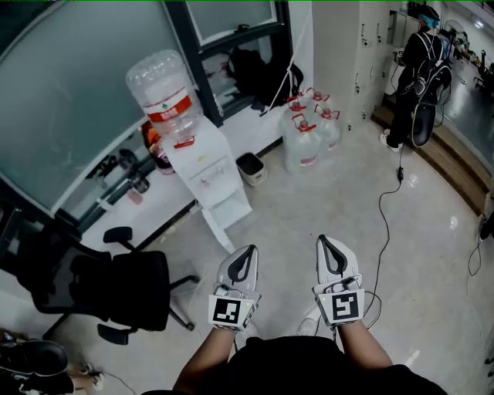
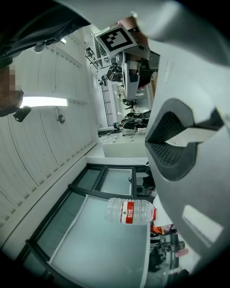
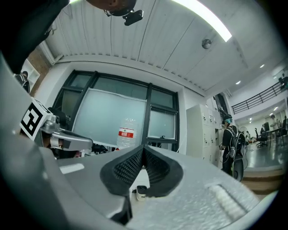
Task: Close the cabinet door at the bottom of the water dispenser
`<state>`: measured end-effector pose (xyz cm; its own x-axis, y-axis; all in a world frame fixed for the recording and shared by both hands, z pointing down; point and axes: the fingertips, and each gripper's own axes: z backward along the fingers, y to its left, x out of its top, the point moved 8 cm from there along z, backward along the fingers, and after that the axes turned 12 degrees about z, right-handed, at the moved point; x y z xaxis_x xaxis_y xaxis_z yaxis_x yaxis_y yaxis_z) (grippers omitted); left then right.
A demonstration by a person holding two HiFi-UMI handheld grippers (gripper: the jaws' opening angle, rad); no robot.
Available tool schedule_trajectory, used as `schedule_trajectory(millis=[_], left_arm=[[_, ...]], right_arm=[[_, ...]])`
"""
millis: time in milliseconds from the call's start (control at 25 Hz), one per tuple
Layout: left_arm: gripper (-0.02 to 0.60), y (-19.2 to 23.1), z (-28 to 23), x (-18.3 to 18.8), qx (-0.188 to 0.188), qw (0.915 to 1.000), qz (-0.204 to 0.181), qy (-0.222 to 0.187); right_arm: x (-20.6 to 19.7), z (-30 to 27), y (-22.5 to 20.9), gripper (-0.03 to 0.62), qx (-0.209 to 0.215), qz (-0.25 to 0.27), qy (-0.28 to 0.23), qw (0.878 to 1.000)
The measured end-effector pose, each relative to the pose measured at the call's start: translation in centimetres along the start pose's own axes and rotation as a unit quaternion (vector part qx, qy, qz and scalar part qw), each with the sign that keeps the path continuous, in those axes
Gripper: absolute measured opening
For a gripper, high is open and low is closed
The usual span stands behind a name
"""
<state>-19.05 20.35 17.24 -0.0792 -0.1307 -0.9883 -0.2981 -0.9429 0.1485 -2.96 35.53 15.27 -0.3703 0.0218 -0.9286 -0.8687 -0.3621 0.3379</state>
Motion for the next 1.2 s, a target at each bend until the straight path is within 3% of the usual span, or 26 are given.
schedule_trajectory(millis=[440, 640, 880, 1200], left_arm=[[0.020, -3.6, -2.2, -2.0, 0.037, 0.9993, 0.003, 0.001], [0.020, -4.4, -3.2, -2.6, 0.035, 0.9994, 0.006, -0.004], [0.020, -2.0, -5.2, -3.3, 0.041, 0.9989, 0.024, 0.000], [0.020, 4.8, -9.2, -2.5, 0.049, 0.9984, 0.026, 0.001]], right_arm=[[-2.8, 2.6, -4.3, 0.005, 0.054, 0.009, 0.017, 0.998], [-3.9, 2.2, -5.3, 0.005, 0.048, -0.018, 0.021, 0.998], [-5.0, -1.1, -5.6, 0.005, 0.055, -0.007, 0.020, 0.998], [-6.0, -10.0, -3.6, 0.005, 0.089, 0.004, 0.018, 0.996]])
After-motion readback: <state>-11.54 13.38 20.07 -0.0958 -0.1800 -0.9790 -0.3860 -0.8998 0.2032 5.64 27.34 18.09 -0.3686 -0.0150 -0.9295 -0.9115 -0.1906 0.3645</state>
